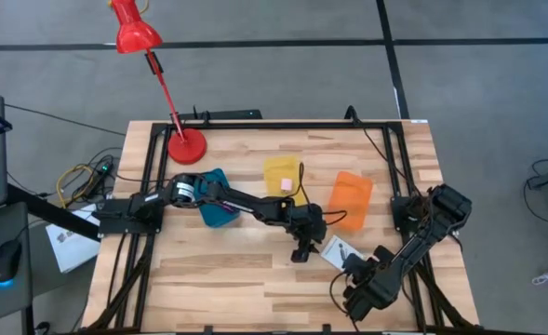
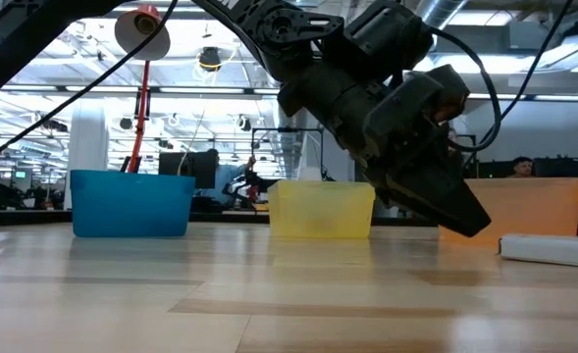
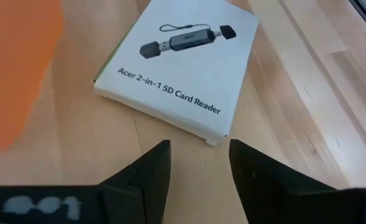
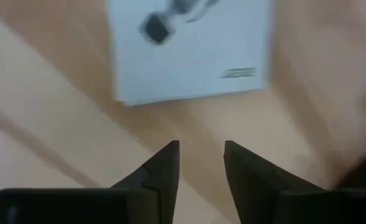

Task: Pick and place items into bin
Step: Put the card reader box into the orange bin

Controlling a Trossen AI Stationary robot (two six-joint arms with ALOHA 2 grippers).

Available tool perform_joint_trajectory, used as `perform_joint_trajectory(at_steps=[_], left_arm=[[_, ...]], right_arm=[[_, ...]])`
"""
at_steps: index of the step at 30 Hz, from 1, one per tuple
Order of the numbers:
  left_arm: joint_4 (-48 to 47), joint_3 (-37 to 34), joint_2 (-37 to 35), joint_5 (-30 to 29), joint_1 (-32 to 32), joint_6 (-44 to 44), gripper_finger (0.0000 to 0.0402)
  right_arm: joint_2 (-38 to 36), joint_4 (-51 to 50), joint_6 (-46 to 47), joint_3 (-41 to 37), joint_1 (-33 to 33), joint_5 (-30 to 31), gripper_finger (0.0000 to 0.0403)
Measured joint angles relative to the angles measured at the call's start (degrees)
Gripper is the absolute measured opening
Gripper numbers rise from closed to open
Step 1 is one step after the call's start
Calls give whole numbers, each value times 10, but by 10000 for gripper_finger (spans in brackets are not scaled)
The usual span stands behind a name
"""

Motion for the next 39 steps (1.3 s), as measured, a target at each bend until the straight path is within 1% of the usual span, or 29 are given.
perform_joint_trajectory(at_steps=[2, 10, 15, 17, 19, 21, 25, 28, 31, 33, 37, 39], left_arm=[[-2, 0, 0, 0, -2, 0, 153], [16, 0, 0, -3, -16, 13, 153], [15, 0, 0, -25, -20, 12, 153], [6, 0, 2, -32, -20, 7, 153], [11, 0, 15, -52, -20, 7, 153], [15, 0, 21, -54, -18, 4, 153], [55, 1, 38, -21, -16, -15, 153], [57, 1, 39, -29, -17, -15, 153], [53, 5, 40, -24, -16, -14, 153], [52, 8, 41, -13, -14, -15, 153], [54, 8, 41, -17, -14, -14, 153], [59, 8, 41, -16, -14, -15, 153]], right_arm=[[1, 15, -6, -2, 0, 1, 117], [0, 7, -12, -2, -2, 30, 107], [0, 17, -11, -2, -6, 45, 107], [1, 25, -12, -2, -9, 43, 107], [1, 26, -11, -2, -8, 34, 107], [1, 26, -11, -2, -7, 31, 107], [1, 58, -16, -12, -5, 29, 107], [1, 100, -35, -34, -5, 13, 107], [0, 93, -13, -45, -5, -7, 107], [0, 83, -3, -46, -2, -6, 107], [0, 89, -23, -46, -2, 24, 107], [0, 90, -26, -46, -9, 26, 107]])
